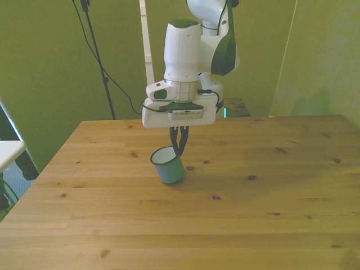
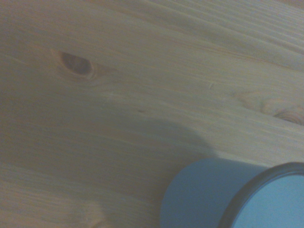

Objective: Flip the mug upright

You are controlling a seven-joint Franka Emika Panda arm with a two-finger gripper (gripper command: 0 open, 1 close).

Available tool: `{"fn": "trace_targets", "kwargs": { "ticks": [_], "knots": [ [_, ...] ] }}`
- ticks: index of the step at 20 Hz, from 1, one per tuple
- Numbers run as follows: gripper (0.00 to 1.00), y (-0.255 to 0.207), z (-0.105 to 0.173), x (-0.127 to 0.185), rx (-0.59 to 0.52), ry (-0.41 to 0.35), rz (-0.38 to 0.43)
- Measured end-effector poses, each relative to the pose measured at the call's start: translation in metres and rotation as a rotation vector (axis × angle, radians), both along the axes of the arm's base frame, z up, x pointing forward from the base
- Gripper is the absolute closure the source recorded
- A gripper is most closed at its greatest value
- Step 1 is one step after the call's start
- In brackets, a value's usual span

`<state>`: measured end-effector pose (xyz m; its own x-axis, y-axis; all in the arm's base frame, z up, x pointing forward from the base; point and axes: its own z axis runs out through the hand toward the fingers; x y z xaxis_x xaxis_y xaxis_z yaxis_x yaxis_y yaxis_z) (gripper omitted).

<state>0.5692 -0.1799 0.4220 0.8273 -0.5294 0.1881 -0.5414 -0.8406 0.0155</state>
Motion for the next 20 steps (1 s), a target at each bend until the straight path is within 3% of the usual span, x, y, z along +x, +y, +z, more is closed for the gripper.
{"fn": "trace_targets", "kwargs": {
  "ticks": [20],
  "knots": [
    [0.0,-0.038,0.013,-0.009,-0.007,0.012,-0.038]
  ]
}}
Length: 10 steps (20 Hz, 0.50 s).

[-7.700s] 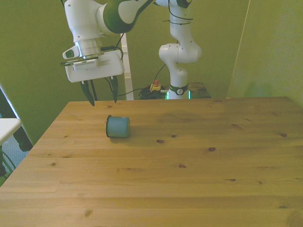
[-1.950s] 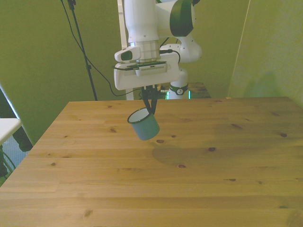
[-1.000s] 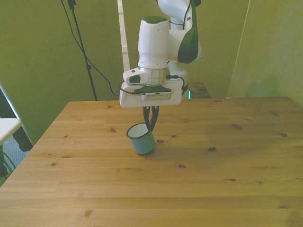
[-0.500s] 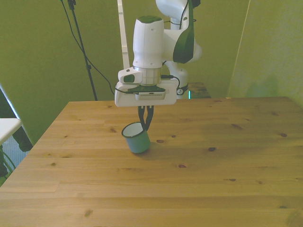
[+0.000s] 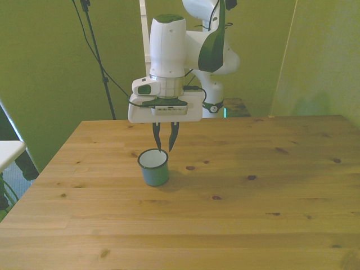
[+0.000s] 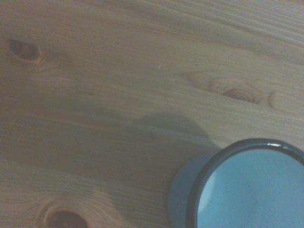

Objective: Flip the mug upright

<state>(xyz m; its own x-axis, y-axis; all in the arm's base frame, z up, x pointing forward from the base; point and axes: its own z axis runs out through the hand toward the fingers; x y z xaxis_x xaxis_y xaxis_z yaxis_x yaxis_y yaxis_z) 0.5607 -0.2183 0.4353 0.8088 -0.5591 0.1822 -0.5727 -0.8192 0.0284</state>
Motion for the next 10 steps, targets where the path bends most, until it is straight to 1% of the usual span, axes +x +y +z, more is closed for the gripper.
{"fn": "trace_targets", "kwargs": {
  "ticks": [3,5,7,10],
  "knots": [
    [0.0,-0.007,0.002,-0.002,-0.002,-0.003,0.0],
    [0.0,-0.01,0.011,-0.005,-0.002,-0.015,0.003],
    [0.0,-0.011,0.025,-0.01,0.001,-0.03,0.009],
    [0.0,-0.011,0.057,-0.023,0.018,-0.064,0.015]
  ]
}}
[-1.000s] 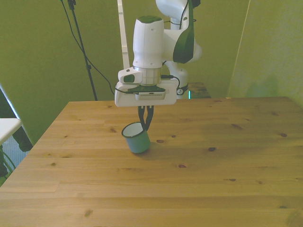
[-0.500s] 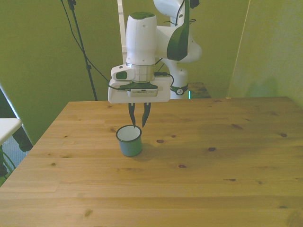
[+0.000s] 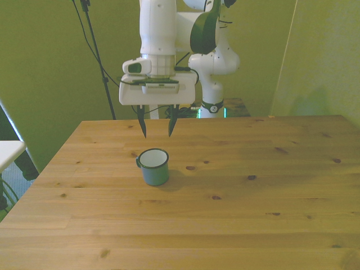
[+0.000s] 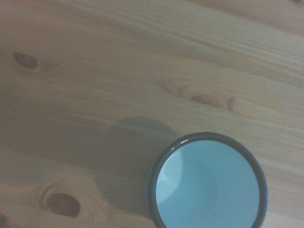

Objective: Flip the mug upright

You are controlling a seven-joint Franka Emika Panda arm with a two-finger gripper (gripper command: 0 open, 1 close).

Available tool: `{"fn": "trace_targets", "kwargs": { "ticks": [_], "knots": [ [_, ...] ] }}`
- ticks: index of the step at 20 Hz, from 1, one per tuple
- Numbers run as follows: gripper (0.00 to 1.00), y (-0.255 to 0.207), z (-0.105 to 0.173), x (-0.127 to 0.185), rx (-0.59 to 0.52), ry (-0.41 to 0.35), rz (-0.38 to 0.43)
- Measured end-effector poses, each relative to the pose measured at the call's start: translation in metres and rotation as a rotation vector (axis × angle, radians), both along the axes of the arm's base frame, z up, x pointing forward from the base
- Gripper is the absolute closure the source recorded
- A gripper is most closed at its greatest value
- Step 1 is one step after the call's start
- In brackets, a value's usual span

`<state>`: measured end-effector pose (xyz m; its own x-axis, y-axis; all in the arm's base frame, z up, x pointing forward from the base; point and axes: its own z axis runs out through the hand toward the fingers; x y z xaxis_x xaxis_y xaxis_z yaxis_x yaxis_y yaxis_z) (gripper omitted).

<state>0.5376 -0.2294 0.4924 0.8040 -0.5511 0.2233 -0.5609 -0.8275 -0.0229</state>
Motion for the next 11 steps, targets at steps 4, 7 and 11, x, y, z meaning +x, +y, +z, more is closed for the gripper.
{"fn": "trace_targets", "kwargs": {
  "ticks": [4,7,11],
  "knots": [
    [0.0,0.01,0.039,-0.029,0.008,-0.055,0.024],
    [0.0,0.028,0.041,-0.056,0.018,-0.075,0.045],
    [0.0,0.052,0.019,-0.079,0.021,-0.092,0.073]
  ]
}}
